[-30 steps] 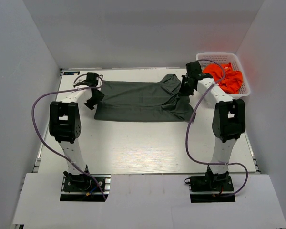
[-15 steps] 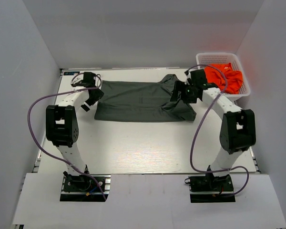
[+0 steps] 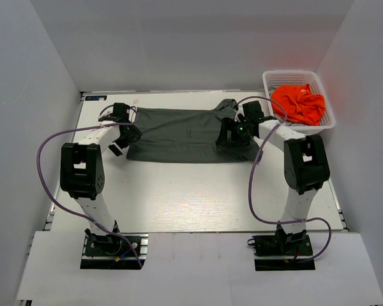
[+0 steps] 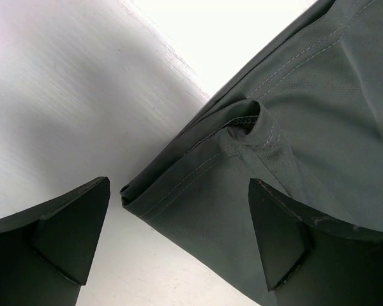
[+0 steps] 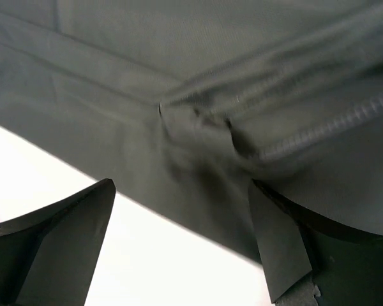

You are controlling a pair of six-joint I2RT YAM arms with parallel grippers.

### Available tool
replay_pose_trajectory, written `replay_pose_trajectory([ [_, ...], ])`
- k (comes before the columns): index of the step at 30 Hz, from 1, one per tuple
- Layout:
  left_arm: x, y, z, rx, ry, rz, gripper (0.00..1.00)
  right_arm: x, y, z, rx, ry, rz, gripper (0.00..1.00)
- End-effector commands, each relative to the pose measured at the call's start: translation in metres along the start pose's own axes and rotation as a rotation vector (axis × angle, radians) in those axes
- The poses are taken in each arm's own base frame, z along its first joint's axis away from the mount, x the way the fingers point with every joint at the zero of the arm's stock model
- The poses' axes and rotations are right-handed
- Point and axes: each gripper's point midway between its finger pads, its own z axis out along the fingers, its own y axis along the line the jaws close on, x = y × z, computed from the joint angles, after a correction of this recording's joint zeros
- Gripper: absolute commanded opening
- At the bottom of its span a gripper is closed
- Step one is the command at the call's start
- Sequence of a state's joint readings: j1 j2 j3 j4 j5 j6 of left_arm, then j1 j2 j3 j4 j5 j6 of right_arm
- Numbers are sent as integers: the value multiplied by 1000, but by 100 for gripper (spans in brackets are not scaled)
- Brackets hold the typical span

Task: Fold and stack the t-shirts
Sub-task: Fold the flattened tshirt in 1/3 of the way

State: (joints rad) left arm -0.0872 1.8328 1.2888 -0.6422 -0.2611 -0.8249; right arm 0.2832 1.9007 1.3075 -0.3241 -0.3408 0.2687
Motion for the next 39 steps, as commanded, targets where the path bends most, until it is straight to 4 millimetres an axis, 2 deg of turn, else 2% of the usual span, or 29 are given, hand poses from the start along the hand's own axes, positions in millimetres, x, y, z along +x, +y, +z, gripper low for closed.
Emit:
replay_pose_trajectory([
  [1,-13,-4,-13,37,-40,0,99,-36,18,7,-66,-76,-36,90],
  [3,-11,-2,-13,30,-34,2,99,-35,13,20,-55,-58,-22,90],
  [4,-10,0,-9,15,-34,5,99,-51,16,19,-55,-95,-39,90],
  [6,-10,0,-9,15,-34,5,99,-59,15,29,-53,-104,-38,90],
  [7,-10,0,-9,15,-34,5,99,-73,19,29,-60,-135,-50,90],
  [8,-9,1,-6,9,-28,7,99,-72,18,37,-60,-124,-42,90],
  [10,-11,1,-7,3,-35,7,99,-89,18,43,-55,-153,-43,90],
  [11,-11,1,-7,2,-35,7,99,-106,24,43,-59,-174,-51,90],
  [13,-14,-1,-9,9,-41,5,99,-101,10,60,-5,-129,-8,90],
  [14,-12,0,-9,2,-35,7,99,-124,16,48,12,-163,-12,90],
  [18,-15,1,-12,2,-47,14,99,-120,-1,41,128,-137,4,90],
  [19,-15,1,-12,2,-48,14,99,-124,-6,30,178,-158,2,90],
  [20,-15,1,-12,2,-48,14,99,-114,-13,26,209,-123,11,90],
  [23,-15,-6,-15,23,-47,18,99,-107,-15,-2,273,-131,-5,90],
  [24,-15,-6,-15,23,-47,18,99,-98,-18,-2,284,-113,-4,90],
  [25,-18,-11,-17,37,-48,15,99,-97,-21,-8,303,-118,-10,90],
  [26,-22,-15,-23,59,-54,11,99,-102,-19,-22,328,-152,-12,90],
  [27,-22,-18,-23,74,-51,18,99,-91,-27,-22,352,-128,-6,90],
  [28,-20,-23,-24,100,-37,17,99,-94,-22,-34,349,-154,-3,90],
  [29,-22,-28,-28,124,-42,13,99,-84,-23,-33,346,-131,1,90],
  [30,-16,-31,-28,137,-32,21,99,-72,-25,-31,343,-107,9,90],
  [32,-13,-38,-29,189,-21,29,99,-63,-3,-36,237,-108,-3,90],
  [34,-6,-47,-28,249,5,38,99,-36,-1,-33,189,-61,-6,90],
  [35,0,-48,-26,262,20,40,99,-38,10,-35,120,-75,-14,90],
  [37,11,-60,-26,321,58,51,99,-16,8,-32,111,-36,-9,90],
  [39,18,-61,-21,337,82,55,99,-6,3,-31,127,-21,-10,90],
])
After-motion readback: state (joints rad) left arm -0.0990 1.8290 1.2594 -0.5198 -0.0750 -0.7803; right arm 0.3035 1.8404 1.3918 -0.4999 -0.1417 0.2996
